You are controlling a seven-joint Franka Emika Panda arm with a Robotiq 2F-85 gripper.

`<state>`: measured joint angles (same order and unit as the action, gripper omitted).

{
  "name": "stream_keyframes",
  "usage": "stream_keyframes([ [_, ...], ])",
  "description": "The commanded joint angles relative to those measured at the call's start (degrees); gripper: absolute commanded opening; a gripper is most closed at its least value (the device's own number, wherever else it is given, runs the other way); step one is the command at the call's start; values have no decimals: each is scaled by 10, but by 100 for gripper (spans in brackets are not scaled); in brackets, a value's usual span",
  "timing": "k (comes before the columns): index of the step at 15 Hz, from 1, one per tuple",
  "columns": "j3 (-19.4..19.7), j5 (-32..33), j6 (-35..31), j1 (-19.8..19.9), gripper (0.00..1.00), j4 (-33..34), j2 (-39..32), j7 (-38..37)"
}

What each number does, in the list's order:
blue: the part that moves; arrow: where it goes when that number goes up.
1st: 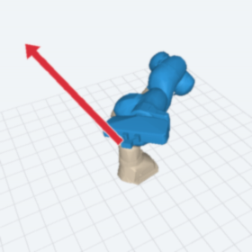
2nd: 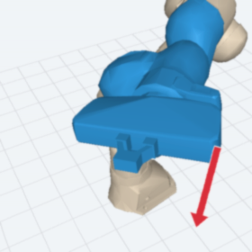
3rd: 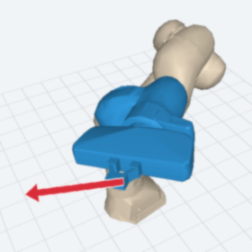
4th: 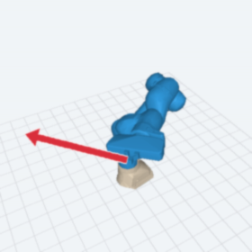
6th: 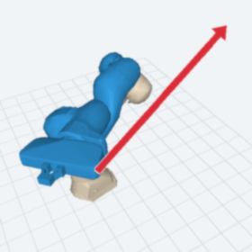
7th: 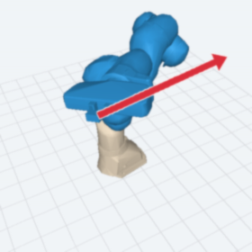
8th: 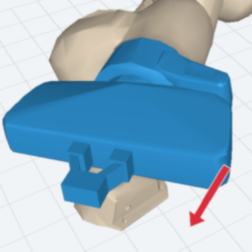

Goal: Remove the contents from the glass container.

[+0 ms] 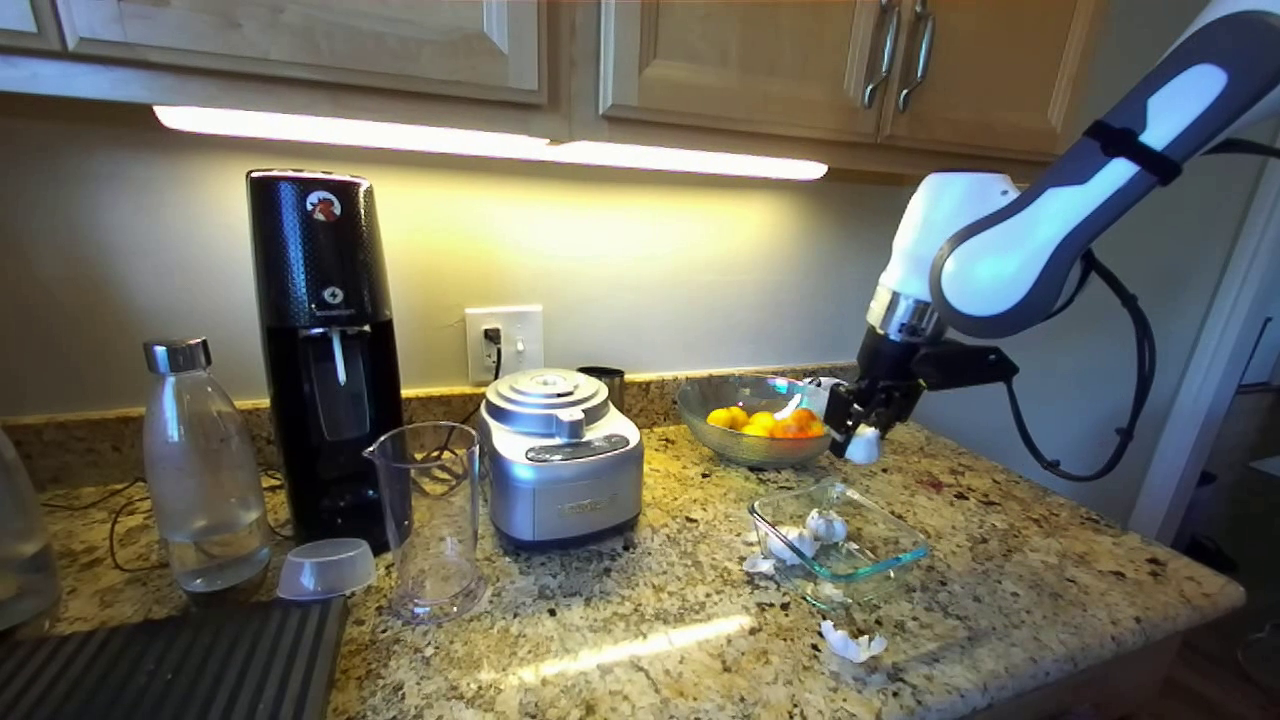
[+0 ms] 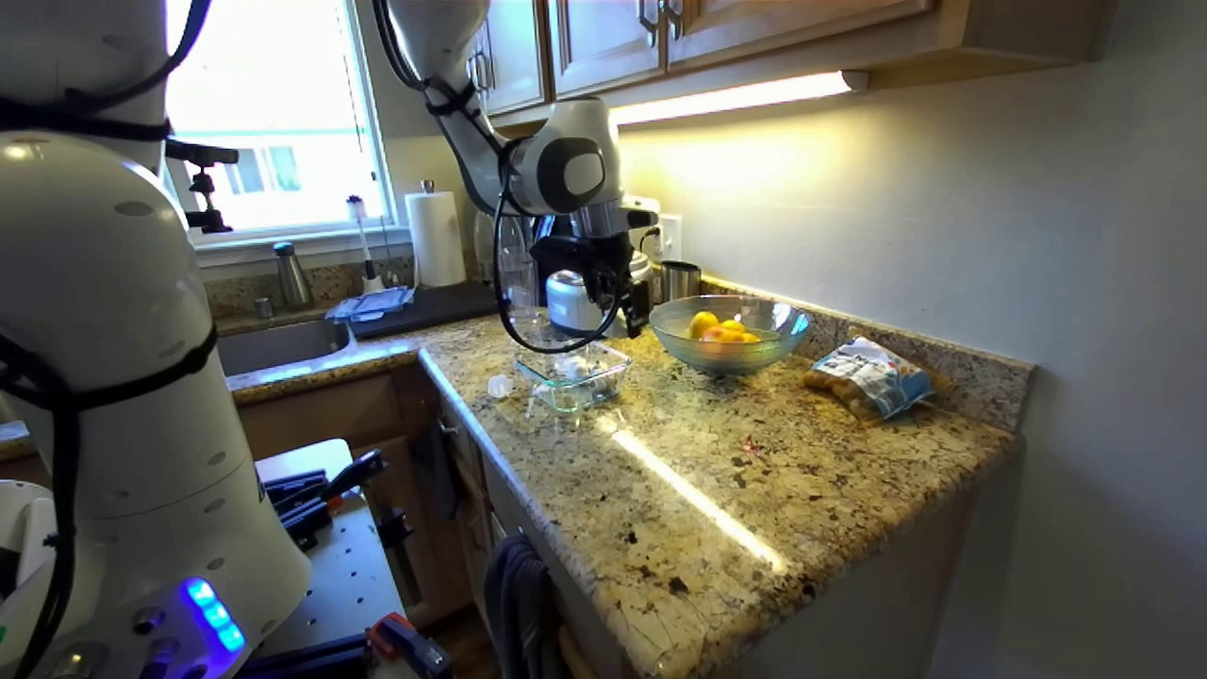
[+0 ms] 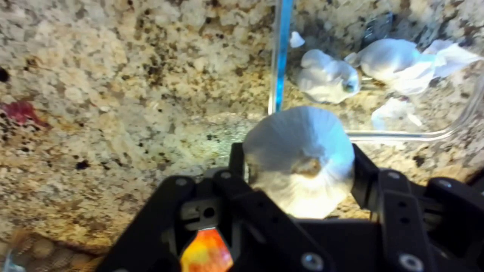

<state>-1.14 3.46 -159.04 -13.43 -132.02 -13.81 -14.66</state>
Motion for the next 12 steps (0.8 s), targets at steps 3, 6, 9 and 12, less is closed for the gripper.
stream_keyframes([
  [3, 49, 26, -52, 12, 39, -22, -12, -89],
  [6, 63, 12, -84, 15, 39, -20, -47, -103],
  [9, 79, -5, -115, 10, 39, -18, -83, -116],
  [12, 86, -33, -140, 5, 39, -16, -110, -111],
])
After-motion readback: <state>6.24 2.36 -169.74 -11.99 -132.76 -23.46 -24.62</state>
